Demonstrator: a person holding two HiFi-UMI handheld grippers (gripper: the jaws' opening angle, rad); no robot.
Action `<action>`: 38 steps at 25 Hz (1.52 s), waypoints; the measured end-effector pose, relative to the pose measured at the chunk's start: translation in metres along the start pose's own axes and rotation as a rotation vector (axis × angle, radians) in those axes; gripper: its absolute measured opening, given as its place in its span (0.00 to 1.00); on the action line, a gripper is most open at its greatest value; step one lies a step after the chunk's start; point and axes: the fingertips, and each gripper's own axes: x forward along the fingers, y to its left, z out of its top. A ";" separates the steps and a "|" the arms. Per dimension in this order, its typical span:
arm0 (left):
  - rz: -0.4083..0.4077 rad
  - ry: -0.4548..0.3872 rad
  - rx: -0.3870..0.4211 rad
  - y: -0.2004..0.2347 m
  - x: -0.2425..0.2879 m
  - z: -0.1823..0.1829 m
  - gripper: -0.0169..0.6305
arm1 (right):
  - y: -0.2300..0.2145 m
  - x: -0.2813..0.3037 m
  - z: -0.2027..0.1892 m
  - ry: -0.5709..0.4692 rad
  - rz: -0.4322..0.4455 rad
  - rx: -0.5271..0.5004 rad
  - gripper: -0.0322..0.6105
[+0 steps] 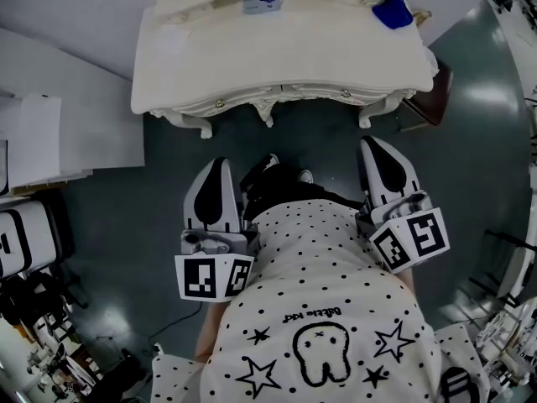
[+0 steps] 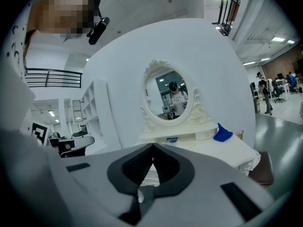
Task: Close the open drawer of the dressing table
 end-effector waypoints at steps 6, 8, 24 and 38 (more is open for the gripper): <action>-0.003 0.014 -0.008 0.000 0.001 -0.003 0.04 | 0.000 0.000 -0.001 0.002 0.000 0.000 0.06; 0.003 0.034 -0.020 0.000 0.001 -0.006 0.04 | 0.000 0.000 -0.001 0.003 -0.001 -0.001 0.06; 0.016 0.025 -0.004 0.003 0.002 -0.004 0.04 | -0.003 0.000 -0.002 0.008 -0.008 0.006 0.06; 0.026 0.022 -0.018 0.005 0.003 -0.004 0.04 | -0.005 0.001 -0.002 0.012 -0.012 0.010 0.06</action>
